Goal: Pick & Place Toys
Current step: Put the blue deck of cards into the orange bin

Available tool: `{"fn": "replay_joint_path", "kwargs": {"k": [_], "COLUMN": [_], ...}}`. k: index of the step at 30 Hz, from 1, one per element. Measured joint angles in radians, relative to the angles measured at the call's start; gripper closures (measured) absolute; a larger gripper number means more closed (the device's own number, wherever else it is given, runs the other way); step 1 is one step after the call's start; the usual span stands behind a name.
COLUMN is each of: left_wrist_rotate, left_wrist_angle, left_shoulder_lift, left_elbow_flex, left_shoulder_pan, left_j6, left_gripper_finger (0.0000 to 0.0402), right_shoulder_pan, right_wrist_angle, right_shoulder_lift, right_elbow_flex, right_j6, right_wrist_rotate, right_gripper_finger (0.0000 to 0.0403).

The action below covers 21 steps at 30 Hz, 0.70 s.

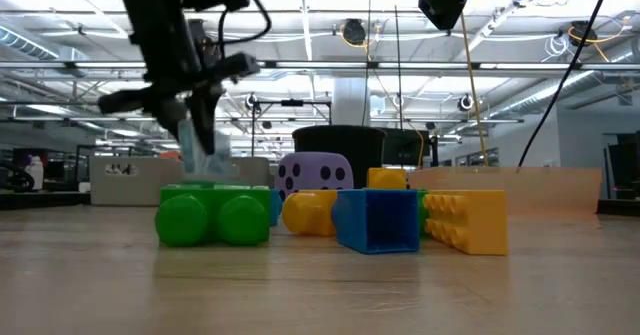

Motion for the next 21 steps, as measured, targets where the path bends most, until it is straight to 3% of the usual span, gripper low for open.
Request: {"fn": "replay_joint_path", "kwargs": {"k": [8, 14, 21], "left_wrist_rotate": [-0.036, -0.052, -0.052], "left_wrist_angle": [0.041, 0.217, 0.385], "left_shoulder_lift": [-0.012, -0.023, -0.025], "left_elbow_flex": [0.146, 0.328, 0.460], "left_shoulder_pan": [0.036, 0.032, 0.024], "left_j6": [0.170, 0.474, 0.632], "left_gripper_finger": [0.0332, 0.0327, 0.0333], "right_shoulder_pan": [0.000, 0.000, -0.002], "right_wrist_angle": [0.000, 0.000, 0.011], "right_shoulder_lift": [0.000, 0.000, 0.000], "right_elbow_flex": [0.000, 0.000, 0.000], "right_j6": [0.000, 0.000, 0.054], "right_wrist_rotate": [0.000, 0.002, 0.130], "right_gripper_finger": [0.0057, 0.0057, 0.0057]}}
